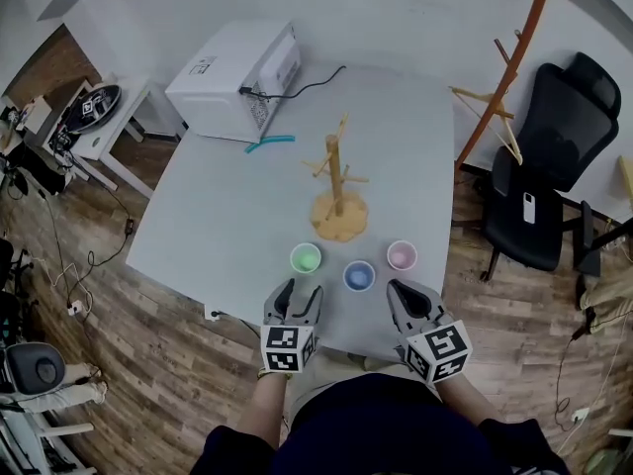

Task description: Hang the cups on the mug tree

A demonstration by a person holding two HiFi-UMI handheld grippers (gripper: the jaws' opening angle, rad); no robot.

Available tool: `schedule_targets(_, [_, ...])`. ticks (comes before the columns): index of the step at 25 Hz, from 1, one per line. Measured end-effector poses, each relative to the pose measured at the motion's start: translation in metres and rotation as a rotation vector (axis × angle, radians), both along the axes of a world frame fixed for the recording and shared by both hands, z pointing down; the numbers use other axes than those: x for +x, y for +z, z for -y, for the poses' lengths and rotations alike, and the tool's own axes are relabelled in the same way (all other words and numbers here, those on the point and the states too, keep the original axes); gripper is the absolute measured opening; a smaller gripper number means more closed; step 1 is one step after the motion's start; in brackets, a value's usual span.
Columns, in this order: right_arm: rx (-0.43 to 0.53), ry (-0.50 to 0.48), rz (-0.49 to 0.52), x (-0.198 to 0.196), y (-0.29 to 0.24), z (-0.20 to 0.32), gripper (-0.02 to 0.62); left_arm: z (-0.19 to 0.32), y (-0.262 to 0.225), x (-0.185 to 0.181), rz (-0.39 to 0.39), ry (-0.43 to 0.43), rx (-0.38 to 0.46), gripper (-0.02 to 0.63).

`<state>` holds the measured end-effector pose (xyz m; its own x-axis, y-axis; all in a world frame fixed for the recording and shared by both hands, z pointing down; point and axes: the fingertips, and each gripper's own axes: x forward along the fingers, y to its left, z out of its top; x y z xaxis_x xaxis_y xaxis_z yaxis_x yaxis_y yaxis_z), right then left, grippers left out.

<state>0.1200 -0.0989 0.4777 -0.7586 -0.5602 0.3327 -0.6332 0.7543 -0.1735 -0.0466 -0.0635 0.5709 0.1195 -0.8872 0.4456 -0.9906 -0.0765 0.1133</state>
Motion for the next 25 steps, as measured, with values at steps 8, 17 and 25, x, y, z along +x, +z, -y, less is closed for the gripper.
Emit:
schedule_targets(8, [-0.006,0.098,-0.01,-0.006,0.004,0.002,0.031,0.012,0.019,-0.015,0.006,0.079,-0.031,0.269])
schedule_targets(17, [-0.011,0.196,-0.023,-0.01,0.01,-0.002,0.031,0.028,0.041,-0.021,0.031,0.196,-0.065,0.313])
schedule_targets(25, [-0.011,0.276,-0.034,-0.011,0.011,-0.003,0.031,0.039,0.064,-0.024,0.058,0.287,-0.103,0.328])
